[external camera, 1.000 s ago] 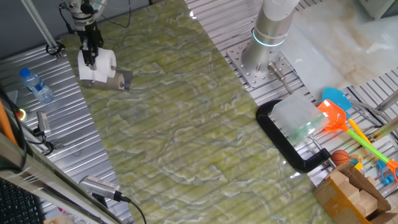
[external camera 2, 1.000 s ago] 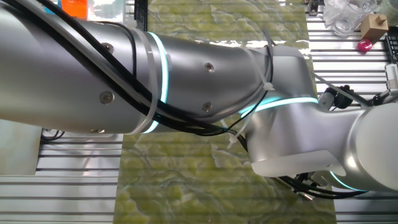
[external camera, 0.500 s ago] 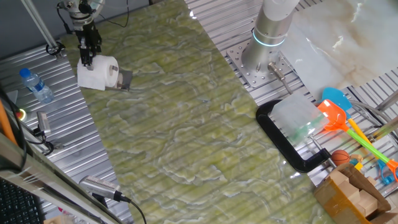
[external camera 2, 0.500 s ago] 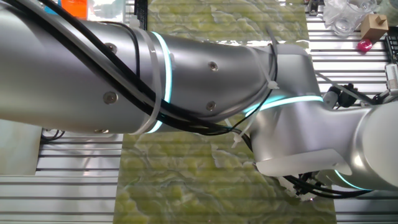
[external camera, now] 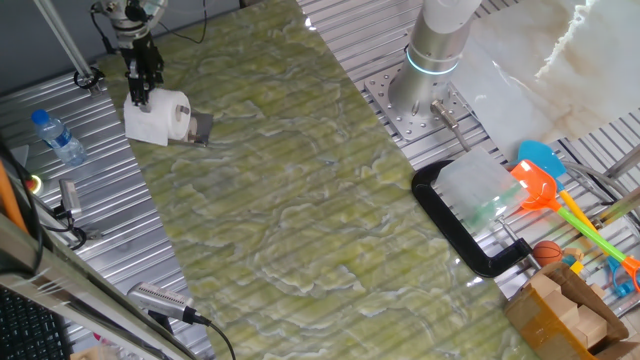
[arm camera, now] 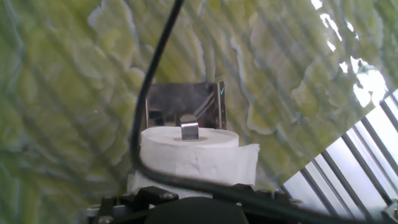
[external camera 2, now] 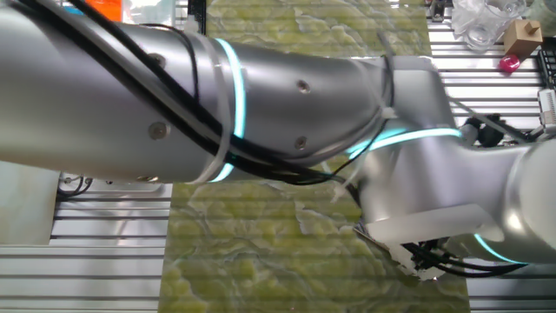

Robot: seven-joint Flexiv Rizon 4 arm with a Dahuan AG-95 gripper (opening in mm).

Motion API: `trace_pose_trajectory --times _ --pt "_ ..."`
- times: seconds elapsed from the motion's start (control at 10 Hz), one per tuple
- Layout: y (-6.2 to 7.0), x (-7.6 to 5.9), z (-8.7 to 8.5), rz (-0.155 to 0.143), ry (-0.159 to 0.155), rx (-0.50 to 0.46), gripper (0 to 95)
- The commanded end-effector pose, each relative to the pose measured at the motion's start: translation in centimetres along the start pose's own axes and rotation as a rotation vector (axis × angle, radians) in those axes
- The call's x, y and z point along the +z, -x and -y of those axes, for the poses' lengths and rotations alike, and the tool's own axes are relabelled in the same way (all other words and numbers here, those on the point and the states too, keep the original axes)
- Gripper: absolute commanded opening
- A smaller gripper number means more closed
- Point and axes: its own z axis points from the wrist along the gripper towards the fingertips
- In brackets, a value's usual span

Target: Put the toilet paper on its holder

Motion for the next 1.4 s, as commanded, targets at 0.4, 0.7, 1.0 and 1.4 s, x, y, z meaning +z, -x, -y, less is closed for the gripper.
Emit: trace_pose_trajectory --times 0.4,0.7,1.0,1.4 --pt "1.1 -1.8 2.0 0.002 0.044 0.106 57.0" --pt "1.9 -1.9 2.0 -0.018 0.064 0.195 57.0" --pt "2.7 -2.6 2.7 -0.014 0.075 0.328 57.0" --pt "4.0 -2.9 3.5 -0.021 0.067 0.533 0.0"
